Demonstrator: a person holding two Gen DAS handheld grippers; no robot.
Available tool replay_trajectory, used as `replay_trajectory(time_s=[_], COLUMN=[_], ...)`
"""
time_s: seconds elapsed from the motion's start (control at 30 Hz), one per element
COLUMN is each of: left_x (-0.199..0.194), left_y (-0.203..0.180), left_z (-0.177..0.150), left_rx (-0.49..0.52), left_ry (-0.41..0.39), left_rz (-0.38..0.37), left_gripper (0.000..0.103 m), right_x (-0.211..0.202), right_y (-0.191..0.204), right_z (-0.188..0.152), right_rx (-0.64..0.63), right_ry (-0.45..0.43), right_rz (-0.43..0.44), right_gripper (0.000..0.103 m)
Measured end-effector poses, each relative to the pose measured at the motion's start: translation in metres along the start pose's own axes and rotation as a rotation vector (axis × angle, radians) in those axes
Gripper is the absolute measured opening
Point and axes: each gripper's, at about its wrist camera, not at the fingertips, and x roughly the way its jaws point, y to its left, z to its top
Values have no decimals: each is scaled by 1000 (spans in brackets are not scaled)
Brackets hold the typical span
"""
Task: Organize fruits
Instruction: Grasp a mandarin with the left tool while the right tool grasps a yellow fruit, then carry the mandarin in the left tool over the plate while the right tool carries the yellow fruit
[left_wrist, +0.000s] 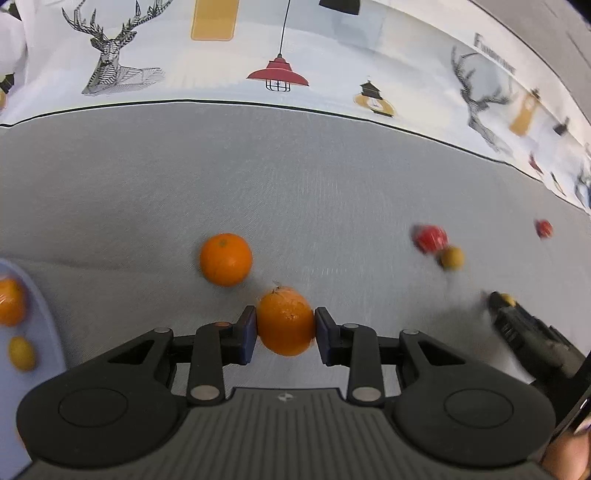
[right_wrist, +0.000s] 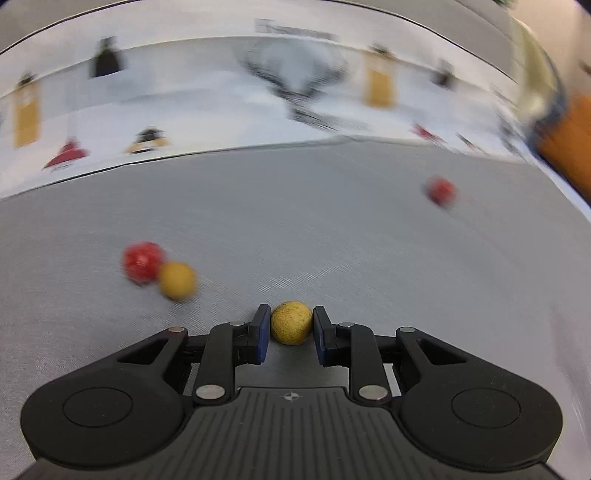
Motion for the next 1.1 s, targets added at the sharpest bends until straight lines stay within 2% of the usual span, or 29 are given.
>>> replay_trajectory(time_s=[0.1,0.2,0.4,0.5,0.63,0.8,0.9,1.1], left_x=[-34,-74,-153,-192,-235,-273,-289,-305], left_y=[8,22,64,86,119,158,178,206], left_z=[-18,-32,-65,-90,-123,-164,-186,-214], left_rx=[24,53,49,48,37,12,-4,-36], left_ry=[-24,-58,-111,-136,-166,-201,-214,-237], left_rz=[-18,-8,18,45,79,116,125,109], left_gripper=[37,37,37,37,37,37,37,37], right_x=[-34,-79,-183,-233,-286,-344,-370,-403], right_y=[-22,-23,10,35,71,120,141,169], right_z=[-7,-9,-17,-25,-43,-75,-93,-120], right_rx=[73,84,44,26,-23,-147,-217,-296], right_ry=[-45,-104,-222,-248,-237,-183,-161,-125], right_rz=[9,47,172,277,421,576,626,651], right_gripper=[25,25,25,25,25,25,25,25])
